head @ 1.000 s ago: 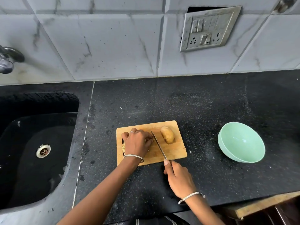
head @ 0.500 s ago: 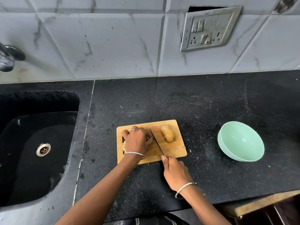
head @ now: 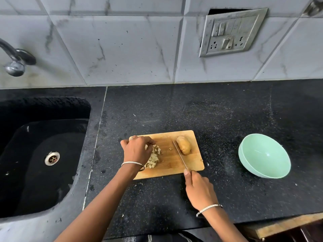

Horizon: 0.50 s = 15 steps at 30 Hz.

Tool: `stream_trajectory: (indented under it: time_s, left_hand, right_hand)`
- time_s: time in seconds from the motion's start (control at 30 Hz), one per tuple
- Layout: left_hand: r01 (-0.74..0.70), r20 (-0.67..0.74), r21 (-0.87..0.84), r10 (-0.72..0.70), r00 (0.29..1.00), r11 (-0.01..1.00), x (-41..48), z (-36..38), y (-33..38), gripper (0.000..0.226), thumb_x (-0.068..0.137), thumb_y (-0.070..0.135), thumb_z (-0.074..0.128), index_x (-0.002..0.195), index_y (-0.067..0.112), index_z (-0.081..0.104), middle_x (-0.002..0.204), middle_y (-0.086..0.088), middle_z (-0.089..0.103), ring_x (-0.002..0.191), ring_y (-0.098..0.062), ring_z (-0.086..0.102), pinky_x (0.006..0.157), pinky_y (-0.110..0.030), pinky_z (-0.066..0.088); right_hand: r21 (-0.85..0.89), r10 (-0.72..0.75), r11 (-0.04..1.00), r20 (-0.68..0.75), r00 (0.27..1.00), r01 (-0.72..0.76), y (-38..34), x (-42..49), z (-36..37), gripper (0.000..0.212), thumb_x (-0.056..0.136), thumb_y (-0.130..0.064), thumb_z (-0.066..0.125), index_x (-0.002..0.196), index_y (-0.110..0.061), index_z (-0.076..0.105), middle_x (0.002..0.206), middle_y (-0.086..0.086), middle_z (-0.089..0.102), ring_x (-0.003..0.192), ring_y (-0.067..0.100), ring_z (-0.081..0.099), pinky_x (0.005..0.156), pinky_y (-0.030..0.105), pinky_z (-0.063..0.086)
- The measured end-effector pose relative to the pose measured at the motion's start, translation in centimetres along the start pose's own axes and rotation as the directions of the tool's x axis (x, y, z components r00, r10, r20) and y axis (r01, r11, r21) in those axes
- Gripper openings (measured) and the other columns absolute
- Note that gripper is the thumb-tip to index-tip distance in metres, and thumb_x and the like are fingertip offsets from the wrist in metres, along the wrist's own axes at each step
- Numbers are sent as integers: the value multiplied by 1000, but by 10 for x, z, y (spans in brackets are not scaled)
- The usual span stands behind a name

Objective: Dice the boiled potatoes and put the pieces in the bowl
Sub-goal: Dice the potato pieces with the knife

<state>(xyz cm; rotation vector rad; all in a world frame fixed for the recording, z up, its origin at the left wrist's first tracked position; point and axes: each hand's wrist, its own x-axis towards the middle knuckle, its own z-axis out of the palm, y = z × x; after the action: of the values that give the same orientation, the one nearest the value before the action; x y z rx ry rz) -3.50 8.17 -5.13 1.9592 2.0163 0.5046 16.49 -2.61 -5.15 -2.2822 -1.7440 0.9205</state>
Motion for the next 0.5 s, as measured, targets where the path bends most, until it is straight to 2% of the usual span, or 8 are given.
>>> stream_trajectory:
  time_s: [0.07,0.27,0.37,0.43,0.5]
  left_hand:
    - [17,18,-45,-16,1000,999,-1,-5,-4,20,89,25,58,92,40,71,89,19,70,96,-10,60,76,-32,17]
    - [42,8,-121,-41,999,992,-4,-21,-14,16,91,33,62,101,41,70,93,21,72,94,-3,63,84,-32,25]
    - [43,19,-196,-40,999,980,-4,-20,-26,15,84,31,69,97,39,70,85,23,71,91,0,65,94,-36,40]
    - [37,50,-210,-27,998,977,-5,-19,-34,19,78,34,75,94,41,69,79,24,68,86,3,66,89,-40,49]
    - [28,98,-140,-14,995,990,-11,-20,-33,27,74,45,77,98,42,67,87,23,66,89,0,64,86,-39,49]
  right_hand:
    - [6,-34,999,47,998,34,-6,-2,7,49,102,-53,19,101,-22,56,96,7,67,96,33,63,80,44,49]
    - [94,-133,988,160,978,119,-31,-1,18,51,101,-54,21,91,-21,58,89,2,67,89,28,64,82,41,49]
    - [131,-175,979,155,972,155,-38,0,12,50,103,-51,25,89,-19,60,84,0,67,85,24,63,81,39,48]
    - [141,-184,976,126,975,166,-38,2,6,49,103,-50,26,88,-19,61,83,-5,66,83,20,63,79,37,48]
    - [149,-169,977,98,981,153,-33,4,0,48,103,-48,27,89,-19,62,83,-8,65,83,18,62,79,37,48]
